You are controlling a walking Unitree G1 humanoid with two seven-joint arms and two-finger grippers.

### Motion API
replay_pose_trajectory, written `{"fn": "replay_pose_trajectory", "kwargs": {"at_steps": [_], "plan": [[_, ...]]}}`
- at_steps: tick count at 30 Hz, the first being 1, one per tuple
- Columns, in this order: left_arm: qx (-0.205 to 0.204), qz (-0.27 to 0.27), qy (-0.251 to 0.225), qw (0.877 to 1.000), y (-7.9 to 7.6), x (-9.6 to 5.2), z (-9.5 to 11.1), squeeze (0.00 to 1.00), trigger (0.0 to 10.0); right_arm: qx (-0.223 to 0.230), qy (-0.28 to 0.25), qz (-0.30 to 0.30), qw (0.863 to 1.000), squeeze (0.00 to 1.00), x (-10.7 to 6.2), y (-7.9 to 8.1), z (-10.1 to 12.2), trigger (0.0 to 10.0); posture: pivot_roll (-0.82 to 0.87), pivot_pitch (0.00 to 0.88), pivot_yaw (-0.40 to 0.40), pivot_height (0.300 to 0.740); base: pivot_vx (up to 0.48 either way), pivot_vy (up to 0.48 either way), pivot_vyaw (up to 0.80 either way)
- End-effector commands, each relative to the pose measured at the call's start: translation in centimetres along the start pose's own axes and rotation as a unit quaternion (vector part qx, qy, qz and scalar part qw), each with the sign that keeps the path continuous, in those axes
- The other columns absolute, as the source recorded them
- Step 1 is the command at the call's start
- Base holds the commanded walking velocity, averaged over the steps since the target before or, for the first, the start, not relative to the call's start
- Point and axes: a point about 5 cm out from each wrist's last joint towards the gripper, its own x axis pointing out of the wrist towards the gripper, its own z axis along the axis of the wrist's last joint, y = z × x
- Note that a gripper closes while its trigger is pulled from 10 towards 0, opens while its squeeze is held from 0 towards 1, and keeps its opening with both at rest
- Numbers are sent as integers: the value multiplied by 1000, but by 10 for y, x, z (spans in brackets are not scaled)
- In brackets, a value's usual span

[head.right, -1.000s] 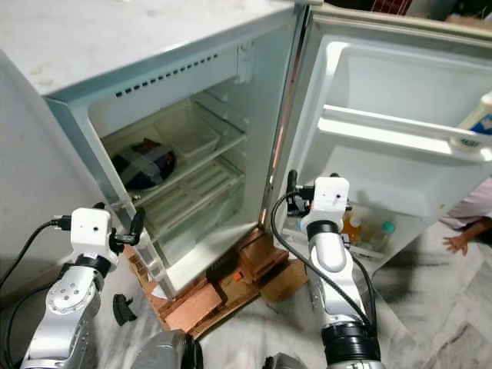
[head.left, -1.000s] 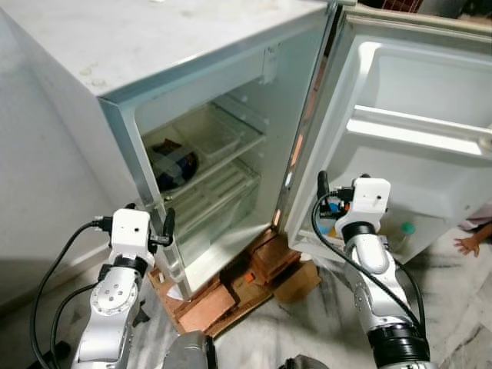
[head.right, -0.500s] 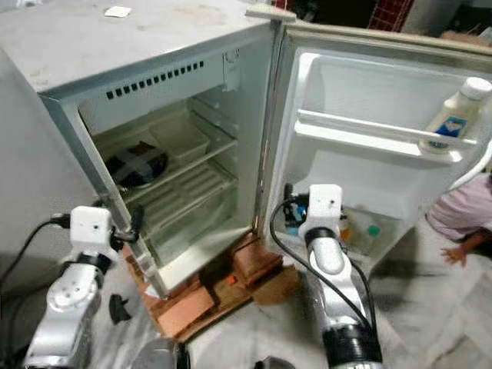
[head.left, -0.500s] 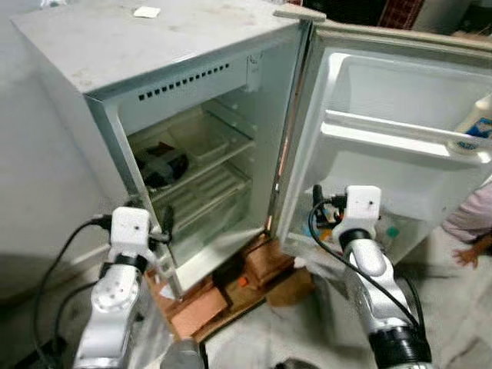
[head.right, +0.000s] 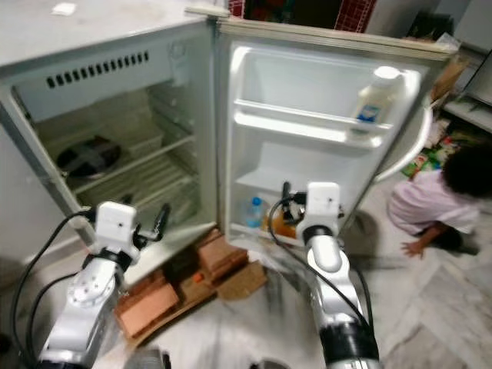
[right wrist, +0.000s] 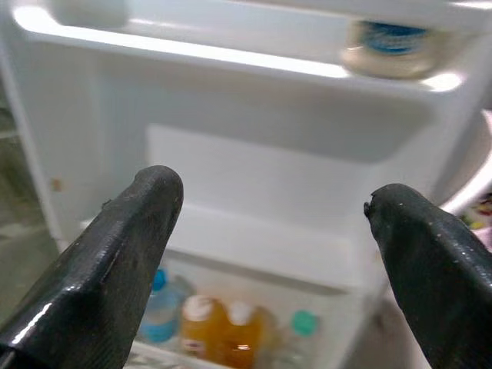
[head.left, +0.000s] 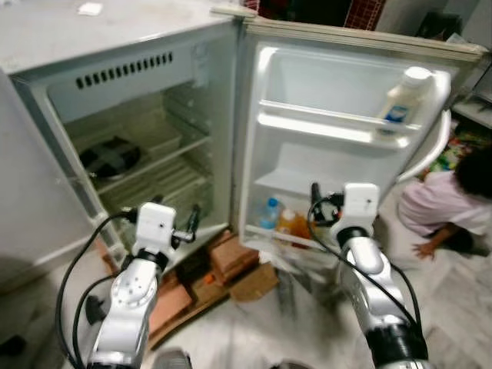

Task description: Restocking fridge

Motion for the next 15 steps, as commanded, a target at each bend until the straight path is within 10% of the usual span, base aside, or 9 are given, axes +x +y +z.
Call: {"fn": "replay_pose_trajectory", "kwargs": {"at_steps": [1, 15], "plan": [[3, 3, 5, 1000, 3, -2, -3, 0, 10000, 7, -13, 12, 1000, 0, 2, 8, 6, 10000, 99, 0, -47, 740, 0, -469, 0], [8, -12, -1, 1000, -1, 0, -1, 0, 10000, 18, -22, -18, 999, 0, 6, 2, 9, 10000, 93, 0, -40, 740, 167, -395, -265]]}}
